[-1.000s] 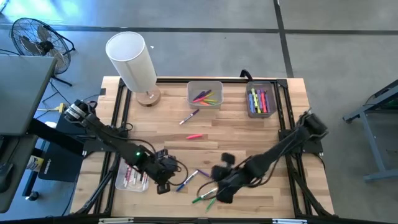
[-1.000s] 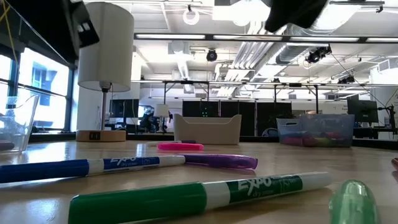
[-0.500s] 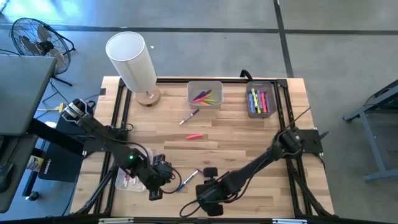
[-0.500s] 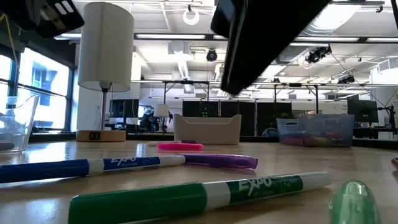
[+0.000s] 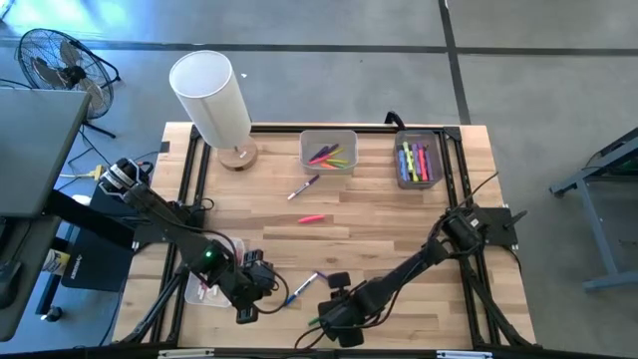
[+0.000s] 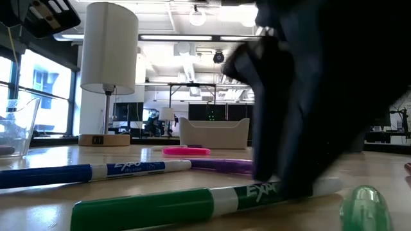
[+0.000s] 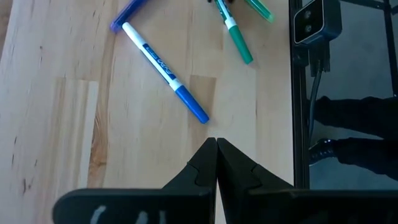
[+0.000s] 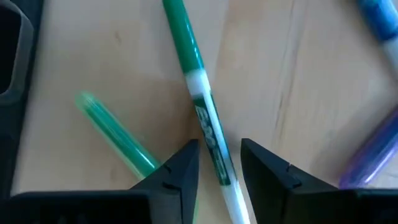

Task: Pick & Place Markers
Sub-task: Put the green marker pen into the transparent bin

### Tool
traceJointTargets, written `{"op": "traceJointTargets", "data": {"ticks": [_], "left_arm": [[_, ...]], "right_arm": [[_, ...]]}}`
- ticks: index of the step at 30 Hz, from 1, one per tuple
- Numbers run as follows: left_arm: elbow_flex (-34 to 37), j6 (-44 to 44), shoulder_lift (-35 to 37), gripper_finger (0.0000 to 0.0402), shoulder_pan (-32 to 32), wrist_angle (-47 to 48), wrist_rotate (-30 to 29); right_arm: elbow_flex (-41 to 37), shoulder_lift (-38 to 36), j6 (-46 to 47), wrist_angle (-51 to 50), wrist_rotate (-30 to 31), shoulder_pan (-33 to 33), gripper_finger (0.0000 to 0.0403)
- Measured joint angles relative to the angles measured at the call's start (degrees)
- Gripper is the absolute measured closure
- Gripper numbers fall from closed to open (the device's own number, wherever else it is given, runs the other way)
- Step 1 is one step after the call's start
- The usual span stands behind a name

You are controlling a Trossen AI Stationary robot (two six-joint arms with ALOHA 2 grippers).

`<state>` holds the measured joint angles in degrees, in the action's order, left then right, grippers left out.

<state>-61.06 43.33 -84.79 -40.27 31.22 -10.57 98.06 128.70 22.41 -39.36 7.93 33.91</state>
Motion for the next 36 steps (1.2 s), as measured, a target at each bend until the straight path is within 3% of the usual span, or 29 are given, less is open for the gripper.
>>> {"op": "traceJointTargets", "data": {"ticks": [6,12,21,31,36], "left_arm": [[0.0,0.0,0.0,0.0401,0.11,0.24,-0.02],[0.0,0.0,0.0,0.0401,0.11,0.27,0.0],[0.0,0.0,0.0,0.0401,0.11,0.24,0.74],[0.0,-0.59,-0.02,0.0401,0.15,0.08,-0.78],[0.0,-1.06,-0.02,0.0401,0.15,-2.38,-5.38]], "right_arm": [[-3.54,-0.4,0.0,1.27,0.8,0.04,0.0324],[-4.94,-0.48,-0.02,2.11,1.07,-0.4,0.0384],[-5.14,-1.74,4.4,2.09,3.96,-0.57,0.0384],[-5.3,-11.14,11.48,-4.22,16.15,-0.63,0.0382],[-5.22,-18.28,22.82,-9.99,23.72,0.55,0.0382]]}}
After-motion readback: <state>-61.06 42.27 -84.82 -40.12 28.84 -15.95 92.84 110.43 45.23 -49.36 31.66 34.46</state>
